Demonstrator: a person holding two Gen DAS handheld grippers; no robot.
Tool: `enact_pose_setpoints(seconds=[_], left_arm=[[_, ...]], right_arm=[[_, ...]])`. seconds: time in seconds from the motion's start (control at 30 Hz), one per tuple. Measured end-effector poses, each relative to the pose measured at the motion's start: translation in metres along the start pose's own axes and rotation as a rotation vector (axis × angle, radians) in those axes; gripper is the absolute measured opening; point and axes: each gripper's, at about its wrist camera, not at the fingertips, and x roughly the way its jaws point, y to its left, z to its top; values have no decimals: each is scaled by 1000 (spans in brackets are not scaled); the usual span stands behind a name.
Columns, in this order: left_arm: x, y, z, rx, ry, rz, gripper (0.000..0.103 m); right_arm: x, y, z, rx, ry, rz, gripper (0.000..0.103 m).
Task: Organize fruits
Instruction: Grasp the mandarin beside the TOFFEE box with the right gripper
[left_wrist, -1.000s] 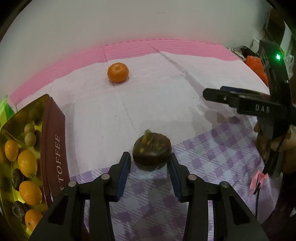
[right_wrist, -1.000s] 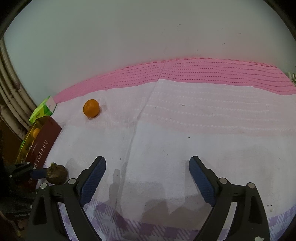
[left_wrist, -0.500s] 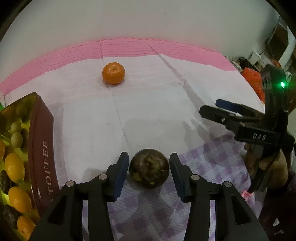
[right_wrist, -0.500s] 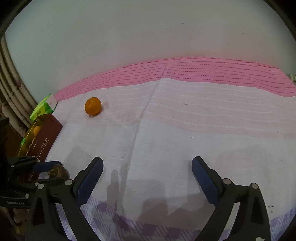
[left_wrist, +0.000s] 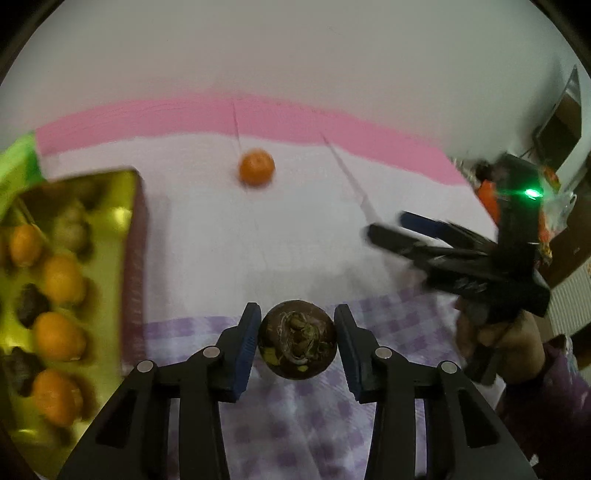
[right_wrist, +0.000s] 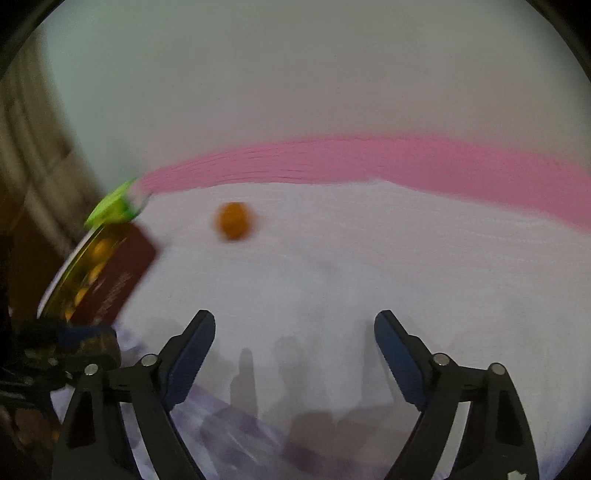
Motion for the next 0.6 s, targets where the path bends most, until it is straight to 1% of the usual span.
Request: enact_pose_setpoints(seconds=[0.07, 0.13, 0.2, 0.23, 0.37, 0.43, 0.47, 0.5, 0.53, 0.57, 0.6], left_arm=[[-18, 2, 3, -5, -35, 13, 42], [-33, 5, 6, -23, -60, 8, 42], [-49, 10, 7, -38, -92, 18, 42], [-56, 11, 7, -41, -105, 23, 42], [-84, 24, 5, -61, -158, 60, 42], [-95, 35, 1, -85, -171, 81, 42], [-100, 44, -2, -103, -174, 95, 42], [-103, 49, -5, -116, -175, 105, 42], [-107, 55, -9, -135, -176, 120, 42], [-111, 60, -13, -148, -177, 130, 42], [-114, 67, -17, -166, -178, 144, 42]], right_arm=[[11, 31, 22, -134, -7, 26, 86], [32, 46, 41, -195, -2, 40, 86], [55, 53, 55, -233, 5, 17, 85], [67, 54, 60, -245, 15, -3, 85], [102, 55, 73, -254, 57, -38, 85], [116, 55, 76, -251, 79, -42, 85], [122, 54, 76, -250, 91, -49, 73], [128, 52, 76, -244, 115, -53, 48], [128, 52, 78, -229, 108, -43, 38], [127, 50, 79, -215, 123, -42, 33], [126, 51, 79, -209, 126, -39, 33]])
